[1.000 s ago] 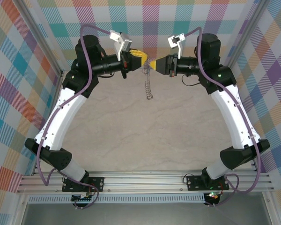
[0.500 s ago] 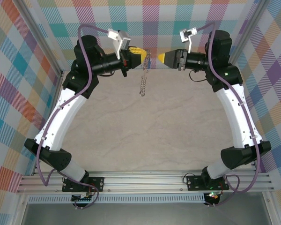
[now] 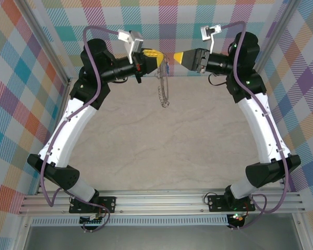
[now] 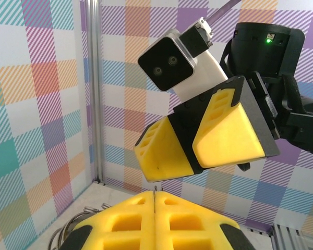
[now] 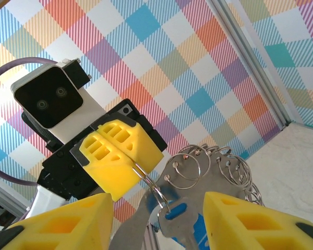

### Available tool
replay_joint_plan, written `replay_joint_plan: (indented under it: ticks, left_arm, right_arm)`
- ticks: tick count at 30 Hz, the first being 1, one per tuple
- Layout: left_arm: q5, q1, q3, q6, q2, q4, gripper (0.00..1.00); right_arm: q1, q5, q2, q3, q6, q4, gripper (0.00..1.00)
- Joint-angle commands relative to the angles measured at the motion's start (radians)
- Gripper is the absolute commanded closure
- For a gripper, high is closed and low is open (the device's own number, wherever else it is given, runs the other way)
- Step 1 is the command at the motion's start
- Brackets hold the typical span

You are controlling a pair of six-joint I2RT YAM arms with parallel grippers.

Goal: Put the keys on the keyring

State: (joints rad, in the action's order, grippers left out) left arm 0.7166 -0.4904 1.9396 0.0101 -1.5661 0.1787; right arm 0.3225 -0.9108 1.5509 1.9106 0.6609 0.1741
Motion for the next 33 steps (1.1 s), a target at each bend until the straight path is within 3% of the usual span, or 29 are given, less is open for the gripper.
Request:
replay_joint_plan:
  ticks: [1, 9, 17, 27, 33]
  left_arm:
    - [0.020, -0.008, 0.013, -0.022, 0.001, -0.069, 1.00]
    - [0.023, -0.008, 0.009, -0.025, 0.002, -0.068, 1.00]
    - [0.018, -0.008, 0.000, -0.023, 0.006, -0.071, 1.00]
    - [0.015, -0.008, -0.001, -0.027, -0.004, -0.081, 1.00]
    - [0.015, -0.008, 0.001, -0.036, -0.015, -0.090, 1.00]
  right_arm:
    - [0.020, -0.022, 0.018, -0.003, 0.037, -0.084, 0.51]
    - [0.048, -0.028, 0.060, 0.023, 0.049, -0.101, 0.53]
    - [0.050, -0.036, 0.069, 0.022, 0.064, -0.124, 0.72]
    - [0.052, -0.069, 0.077, 0.025, 0.086, -0.149, 0.77]
    - [0.052, -0.083, 0.087, 0.038, 0.093, -0.157, 0.92]
